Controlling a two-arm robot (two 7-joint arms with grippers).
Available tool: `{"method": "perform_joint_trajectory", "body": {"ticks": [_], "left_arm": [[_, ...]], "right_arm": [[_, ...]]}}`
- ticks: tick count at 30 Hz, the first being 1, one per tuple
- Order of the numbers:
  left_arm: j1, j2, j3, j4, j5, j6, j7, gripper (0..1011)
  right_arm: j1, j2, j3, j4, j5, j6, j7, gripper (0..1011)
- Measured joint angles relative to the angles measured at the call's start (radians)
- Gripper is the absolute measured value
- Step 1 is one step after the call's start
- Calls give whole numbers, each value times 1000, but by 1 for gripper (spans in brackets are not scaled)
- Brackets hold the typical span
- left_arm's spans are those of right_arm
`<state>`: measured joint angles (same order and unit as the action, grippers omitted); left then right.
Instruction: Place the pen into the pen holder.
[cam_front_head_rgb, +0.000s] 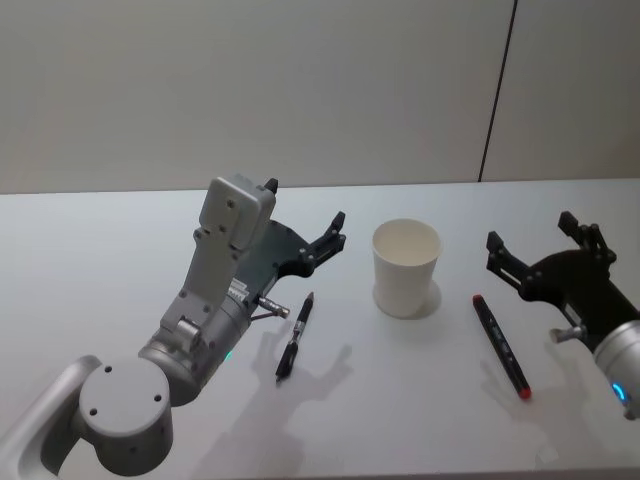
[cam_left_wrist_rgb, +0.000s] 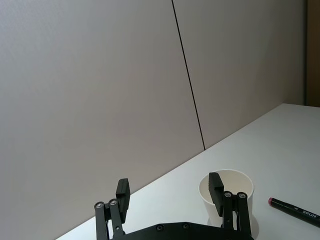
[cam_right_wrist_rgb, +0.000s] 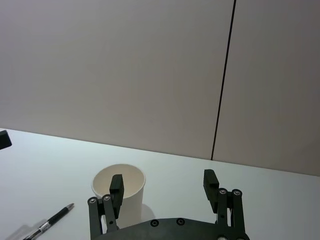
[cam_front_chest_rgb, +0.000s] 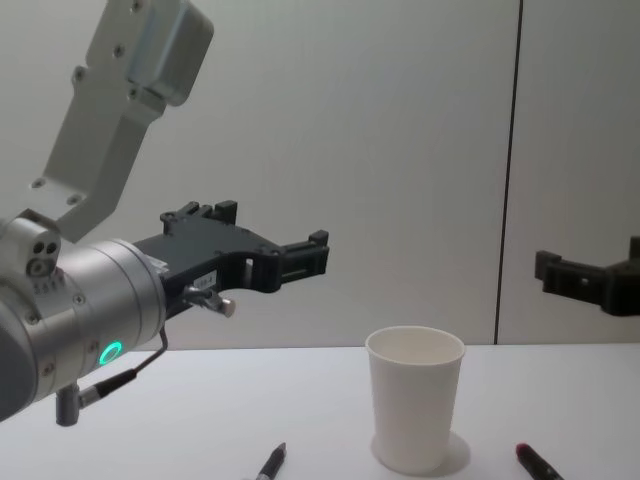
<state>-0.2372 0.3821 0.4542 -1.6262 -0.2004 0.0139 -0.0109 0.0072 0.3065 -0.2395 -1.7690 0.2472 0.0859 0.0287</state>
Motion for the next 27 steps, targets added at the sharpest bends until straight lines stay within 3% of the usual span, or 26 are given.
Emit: {"method": "perform_joint_trajectory", "body": {"ticks": [13, 27], "left_arm": [[0, 0, 0, 0, 0, 0, 0, 1000], [0, 0, 0, 0, 0, 0, 0, 1000]], "right_arm": [[78, -75, -20, 50, -62, 136, -66, 1001], [155, -141, -27, 146, -69, 306, -102, 1002]]}}
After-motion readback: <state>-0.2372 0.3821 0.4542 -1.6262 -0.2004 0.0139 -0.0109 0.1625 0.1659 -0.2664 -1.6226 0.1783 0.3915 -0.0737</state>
